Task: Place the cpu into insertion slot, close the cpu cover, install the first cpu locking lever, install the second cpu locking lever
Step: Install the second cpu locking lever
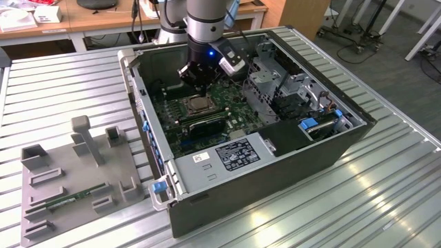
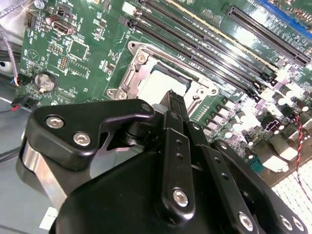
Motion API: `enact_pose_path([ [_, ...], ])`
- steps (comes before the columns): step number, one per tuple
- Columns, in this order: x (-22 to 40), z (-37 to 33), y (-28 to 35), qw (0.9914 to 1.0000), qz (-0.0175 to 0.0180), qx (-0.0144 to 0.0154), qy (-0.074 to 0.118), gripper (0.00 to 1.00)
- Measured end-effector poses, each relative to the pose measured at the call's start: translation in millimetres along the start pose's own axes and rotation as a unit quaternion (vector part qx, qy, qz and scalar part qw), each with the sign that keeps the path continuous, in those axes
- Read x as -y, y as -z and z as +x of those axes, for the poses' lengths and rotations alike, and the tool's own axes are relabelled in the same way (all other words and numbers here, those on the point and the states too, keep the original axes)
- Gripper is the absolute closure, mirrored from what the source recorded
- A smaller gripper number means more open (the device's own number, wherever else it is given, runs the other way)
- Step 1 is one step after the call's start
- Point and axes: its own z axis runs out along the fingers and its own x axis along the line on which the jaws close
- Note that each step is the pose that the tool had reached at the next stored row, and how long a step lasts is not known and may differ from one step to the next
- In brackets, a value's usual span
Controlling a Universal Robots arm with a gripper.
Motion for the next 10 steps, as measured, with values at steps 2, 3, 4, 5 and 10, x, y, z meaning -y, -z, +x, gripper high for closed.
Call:
enact_pose_path([
  [2,-0.1,-0.1,1.4,1.00000,-0.0001,0.0000,0.000,0.89],
  [3,-0.1,-0.1,1.6,1.00000,-0.0002,0.0001,0.000,0.89],
  [4,-0.2,-0.1,1.7,1.00000,-0.0003,0.0002,0.000,0.89],
  [5,-0.2,-0.1,1.7,1.00000,-0.0003,0.0002,0.000,0.89],
  [10,-0.2,-0.1,2.3,1.00000,-0.0001,0.0001,0.000,0.89],
])
